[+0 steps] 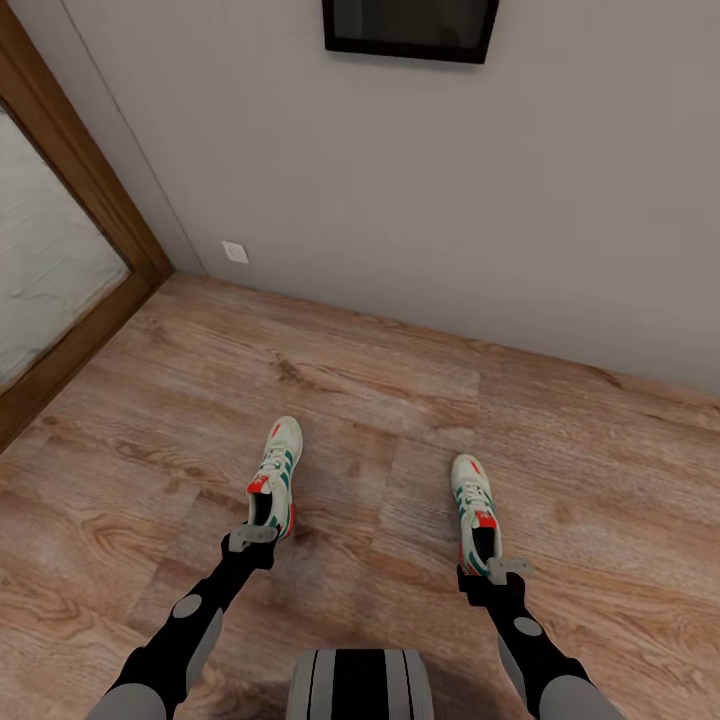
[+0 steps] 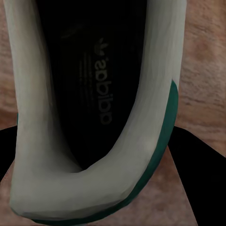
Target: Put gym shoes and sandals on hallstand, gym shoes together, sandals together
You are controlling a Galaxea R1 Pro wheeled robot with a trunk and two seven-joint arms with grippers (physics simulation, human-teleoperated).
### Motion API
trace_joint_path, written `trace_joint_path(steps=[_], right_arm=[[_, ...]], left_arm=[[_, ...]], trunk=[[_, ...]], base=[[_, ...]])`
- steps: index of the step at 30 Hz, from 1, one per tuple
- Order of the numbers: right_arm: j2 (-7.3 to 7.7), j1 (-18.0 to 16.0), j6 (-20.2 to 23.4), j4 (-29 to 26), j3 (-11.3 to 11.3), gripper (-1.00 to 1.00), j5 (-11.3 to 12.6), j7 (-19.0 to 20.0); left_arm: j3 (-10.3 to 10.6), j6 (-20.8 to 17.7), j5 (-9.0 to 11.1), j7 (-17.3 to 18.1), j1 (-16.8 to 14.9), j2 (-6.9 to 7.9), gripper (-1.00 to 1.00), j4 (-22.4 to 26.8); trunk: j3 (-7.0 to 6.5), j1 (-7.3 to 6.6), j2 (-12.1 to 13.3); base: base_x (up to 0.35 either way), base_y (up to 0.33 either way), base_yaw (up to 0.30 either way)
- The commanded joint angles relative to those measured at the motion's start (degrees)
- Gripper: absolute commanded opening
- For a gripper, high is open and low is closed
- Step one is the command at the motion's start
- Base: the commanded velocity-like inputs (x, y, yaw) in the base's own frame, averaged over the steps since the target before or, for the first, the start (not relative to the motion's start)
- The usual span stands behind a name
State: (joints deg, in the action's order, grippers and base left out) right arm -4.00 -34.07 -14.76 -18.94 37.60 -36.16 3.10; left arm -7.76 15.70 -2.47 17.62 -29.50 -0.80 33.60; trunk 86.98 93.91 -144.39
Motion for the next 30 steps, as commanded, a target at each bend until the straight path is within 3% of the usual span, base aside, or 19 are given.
trace_joint_path(steps=[1, 20, 21, 30], right_arm=[[-0.05, 0.0, -0.2, 0.0, 0.5, 1.00, -0.3, 0.3], [-0.05, 0.0, -0.3, 0.0, 0.5, 1.00, -0.4, 0.3], [-0.05, 0.0, -0.3, 0.0, 0.5, -1.00, -0.4, 0.3], [-0.05, 0.0, -0.3, -0.1, 0.5, -1.00, -0.4, 0.3]], left_arm=[[-0.5, 0.1, -0.3, 0.6, 0.0, -0.08, -1.00, 0.0], [-0.5, 0.1, -0.3, 0.6, 0.0, -0.08, -1.00, 0.0], [-0.5, 0.1, -0.3, 0.6, 0.0, -0.08, -1.00, 0.0], [-0.5, 0.1, -0.3, 0.6, 0.0, -0.08, -1.00, 0.0]], trunk=[[0.03, 0.01, 0.0], [0.03, 0.01, 0.0], [0.03, 0.01, 0.0], [0.03, 0.01, 0.0]], base=[[0.156, 0.000, 0.000], [0.023, 0.000, 0.000], [0.000, 0.000, 0.000], [0.000, 0.000, 0.000]])
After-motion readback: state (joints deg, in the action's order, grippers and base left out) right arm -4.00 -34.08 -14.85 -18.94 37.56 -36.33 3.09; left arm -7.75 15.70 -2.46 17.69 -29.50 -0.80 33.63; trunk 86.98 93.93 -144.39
